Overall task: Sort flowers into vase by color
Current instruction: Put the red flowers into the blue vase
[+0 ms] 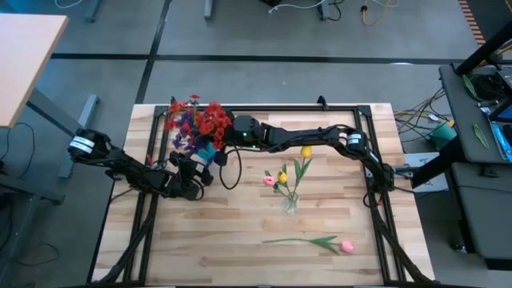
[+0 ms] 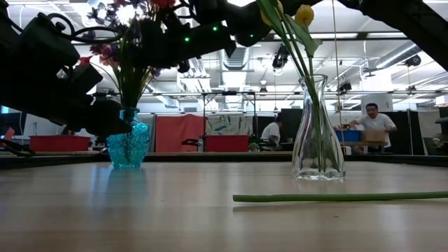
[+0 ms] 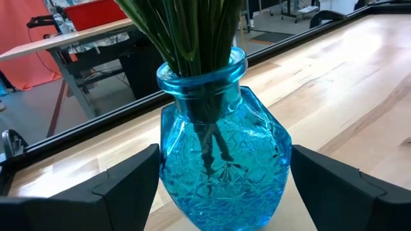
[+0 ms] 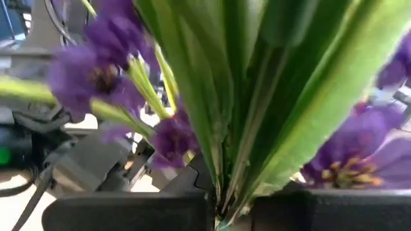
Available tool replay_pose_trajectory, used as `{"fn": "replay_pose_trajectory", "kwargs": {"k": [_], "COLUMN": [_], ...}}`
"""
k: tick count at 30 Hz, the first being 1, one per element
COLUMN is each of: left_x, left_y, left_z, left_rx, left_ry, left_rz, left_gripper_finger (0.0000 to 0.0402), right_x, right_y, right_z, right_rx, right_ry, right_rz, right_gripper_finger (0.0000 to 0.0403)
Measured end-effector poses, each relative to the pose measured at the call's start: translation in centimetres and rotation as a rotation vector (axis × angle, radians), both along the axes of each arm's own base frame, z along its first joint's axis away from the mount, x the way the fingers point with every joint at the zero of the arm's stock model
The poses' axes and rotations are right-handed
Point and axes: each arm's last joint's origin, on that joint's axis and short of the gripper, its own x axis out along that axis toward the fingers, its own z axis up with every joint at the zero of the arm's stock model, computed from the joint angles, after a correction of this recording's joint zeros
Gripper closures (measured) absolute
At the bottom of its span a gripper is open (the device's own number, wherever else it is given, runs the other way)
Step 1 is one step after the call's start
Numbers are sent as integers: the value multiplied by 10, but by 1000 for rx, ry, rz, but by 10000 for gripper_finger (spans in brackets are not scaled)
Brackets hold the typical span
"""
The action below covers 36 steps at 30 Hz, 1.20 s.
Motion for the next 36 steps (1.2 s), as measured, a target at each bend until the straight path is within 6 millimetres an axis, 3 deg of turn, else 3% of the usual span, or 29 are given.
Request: {"fn": "replay_pose_trajectory", "kwargs": {"k": [12,27,36], "left_x": [0,0,0], "left_y": [0,0,0], "left_z": [0,0,0], "left_rx": [-7,-8,-7], "left_ry": [0,1,3], "left_rz": [-6,-7,-7], "left_gripper_finger": [84,84,84], "right_x": [0,-4,-7], "right_y": [0,3,8], "right_z": [-1,3,10], "right_rx": [-18,-22,-12], "right_ry": [26,77,92], "right_rz": [4,19,26], "right_gripper_finger": [388,268,270]}}
